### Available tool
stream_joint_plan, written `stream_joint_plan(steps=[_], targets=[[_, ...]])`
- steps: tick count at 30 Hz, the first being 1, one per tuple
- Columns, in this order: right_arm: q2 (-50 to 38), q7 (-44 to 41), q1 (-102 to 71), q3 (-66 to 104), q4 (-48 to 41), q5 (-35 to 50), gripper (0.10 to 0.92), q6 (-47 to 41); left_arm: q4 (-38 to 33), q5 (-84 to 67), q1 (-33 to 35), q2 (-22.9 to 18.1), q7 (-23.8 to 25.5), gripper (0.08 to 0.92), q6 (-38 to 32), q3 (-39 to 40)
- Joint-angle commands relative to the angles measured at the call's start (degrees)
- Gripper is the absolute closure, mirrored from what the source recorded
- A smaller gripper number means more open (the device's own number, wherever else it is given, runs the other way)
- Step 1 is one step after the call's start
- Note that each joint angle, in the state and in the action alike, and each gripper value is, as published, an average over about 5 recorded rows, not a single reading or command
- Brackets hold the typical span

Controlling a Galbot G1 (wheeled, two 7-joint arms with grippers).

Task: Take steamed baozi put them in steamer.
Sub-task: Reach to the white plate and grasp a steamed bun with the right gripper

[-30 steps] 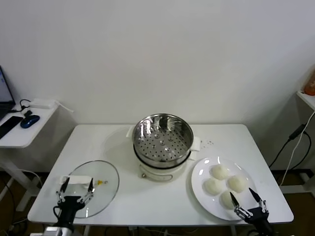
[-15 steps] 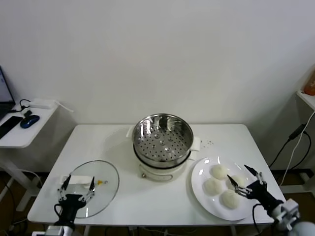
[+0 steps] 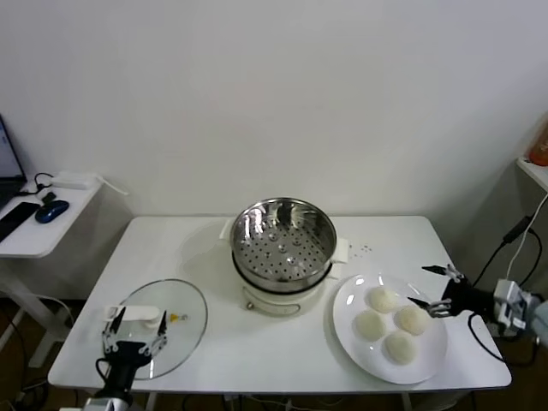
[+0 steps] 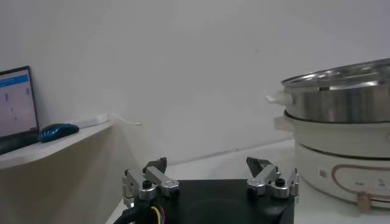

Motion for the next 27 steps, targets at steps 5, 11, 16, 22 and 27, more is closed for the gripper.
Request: stream_joint_plan(steps=[5, 11, 16, 22, 27], targets=[[-7.92, -16.93, 49.22, -41.32, -12.02, -1.90, 0.203, -2.10, 0.19, -0.77, -0.16, 0.98, -1.21, 0.177, -0.03, 0.37], [0.39, -18.54, 71.72, -65.85, -19.77, -2.78, 0.203, -1.87, 0.05, -0.84, -0.43, 0.93, -1.12, 0.177, 0.28, 0.42], [6.96, -20.44, 83.94, -82.95, -24.67, -2.91, 0.203, -1.00, -0.22, -1.03, -0.64, 0.99, -1.01, 0.177, 0.86, -0.05], [12.16, -21.14, 91.86, -97.61, -26.79, -2.68, 0.203, -0.20, -0.34, -0.95, -1.23, 0.55, -0.93, 0.177, 1.45, -0.16], [14.50, -20.95, 92.46, -102.59, -27.66, -3.67, 0.203, -0.33, -0.45, -0.72, -1.41, 0.34, -0.84, 0.177, 1.63, -0.10]])
